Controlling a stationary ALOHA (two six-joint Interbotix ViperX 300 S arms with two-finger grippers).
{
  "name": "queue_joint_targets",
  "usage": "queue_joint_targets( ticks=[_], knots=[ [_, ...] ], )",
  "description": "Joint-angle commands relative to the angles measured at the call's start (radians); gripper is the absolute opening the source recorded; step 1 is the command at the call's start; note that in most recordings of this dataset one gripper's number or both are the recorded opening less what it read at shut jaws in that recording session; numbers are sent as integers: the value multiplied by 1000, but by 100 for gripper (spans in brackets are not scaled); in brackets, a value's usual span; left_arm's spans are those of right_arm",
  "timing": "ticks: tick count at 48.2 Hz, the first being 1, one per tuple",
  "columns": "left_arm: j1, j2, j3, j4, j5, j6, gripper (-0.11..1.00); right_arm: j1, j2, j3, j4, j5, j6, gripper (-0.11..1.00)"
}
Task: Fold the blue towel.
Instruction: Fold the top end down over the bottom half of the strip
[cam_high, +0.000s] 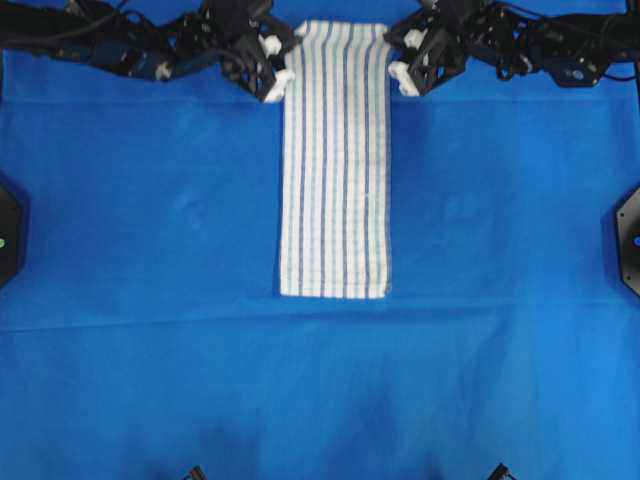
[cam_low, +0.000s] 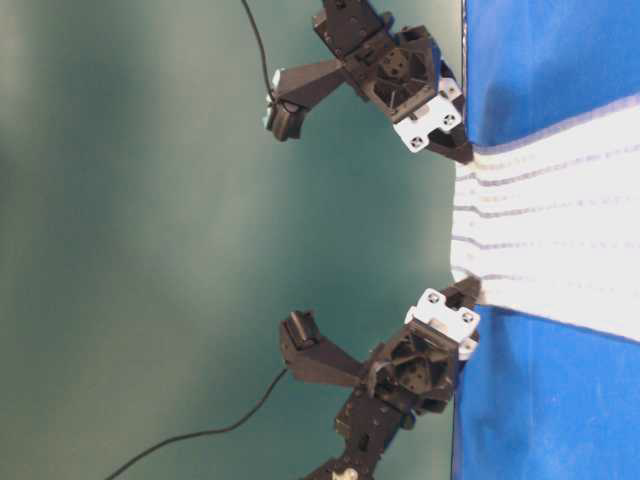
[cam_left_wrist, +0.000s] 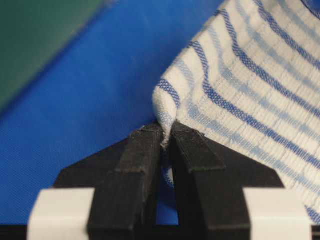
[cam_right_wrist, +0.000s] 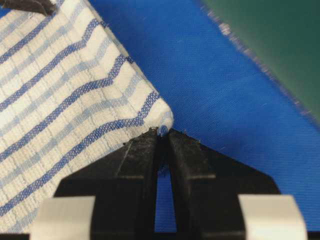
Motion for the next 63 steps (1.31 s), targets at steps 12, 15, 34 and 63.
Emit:
queue_joint_targets(
  ticks=[12, 15, 34, 63],
  knots=[
    [14, -49, -38, 2, 32, 2, 3, -18, -35, -18, 2, -9, -3, 8],
    [8, -60, -32, 2, 32, 2, 3, -14, -48, -14, 3, -9, -2, 8],
    [-61, -186, 54, 2, 31, 2, 3, 72, -190, 37, 3, 3, 0, 8],
    [-336, -380, 272, 2, 15, -18, 3, 380, -359, 201, 86, 32, 3, 8]
  ],
)
